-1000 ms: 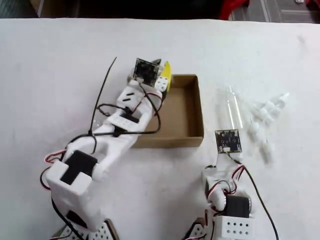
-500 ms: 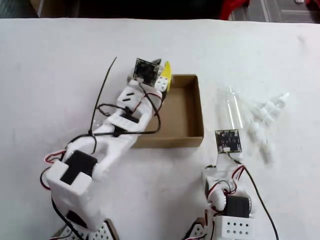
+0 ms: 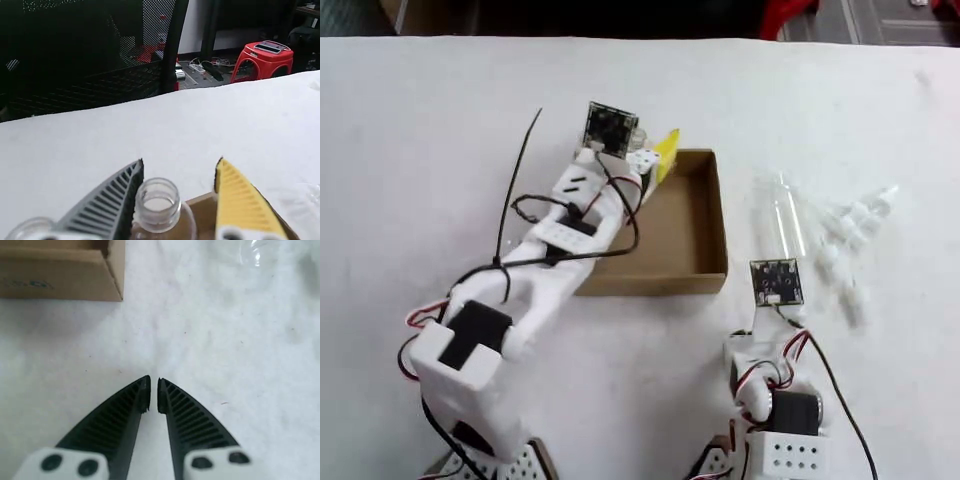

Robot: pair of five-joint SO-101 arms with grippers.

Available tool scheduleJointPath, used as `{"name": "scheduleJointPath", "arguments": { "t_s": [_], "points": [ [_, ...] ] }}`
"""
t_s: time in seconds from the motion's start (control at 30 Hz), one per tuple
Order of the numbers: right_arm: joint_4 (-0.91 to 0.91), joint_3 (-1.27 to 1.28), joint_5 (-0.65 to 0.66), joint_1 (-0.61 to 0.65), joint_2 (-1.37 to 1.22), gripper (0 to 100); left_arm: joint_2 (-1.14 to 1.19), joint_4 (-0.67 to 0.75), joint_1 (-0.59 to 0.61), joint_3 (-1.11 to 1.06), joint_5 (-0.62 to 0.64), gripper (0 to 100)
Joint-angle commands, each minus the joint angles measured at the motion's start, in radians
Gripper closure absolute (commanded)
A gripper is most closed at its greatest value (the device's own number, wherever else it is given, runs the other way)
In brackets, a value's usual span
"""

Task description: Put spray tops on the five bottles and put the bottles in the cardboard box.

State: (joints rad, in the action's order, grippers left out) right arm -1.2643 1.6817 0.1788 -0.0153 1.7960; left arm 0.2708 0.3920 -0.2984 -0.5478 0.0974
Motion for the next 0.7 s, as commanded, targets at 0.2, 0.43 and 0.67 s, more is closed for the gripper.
{"name": "scheduleJointPath", "arguments": {
  "t_s": [0.2, 0.43, 0.67],
  "points": [
    [-0.005, 0.009, -0.005, -0.008, 0.005, 98.2, -0.038, -0.003, 0.002, 0.04, 0.015, 78],
    [-0.005, 0.009, -0.005, -0.008, 0.005, 98.2, -0.174, -0.091, -0.001, 0.038, 0.017, 78],
    [-0.005, 0.009, -0.005, -0.008, 0.005, 98.2, -0.343, -0.196, -0.021, 0.046, 0.015, 78]
  ]
}}
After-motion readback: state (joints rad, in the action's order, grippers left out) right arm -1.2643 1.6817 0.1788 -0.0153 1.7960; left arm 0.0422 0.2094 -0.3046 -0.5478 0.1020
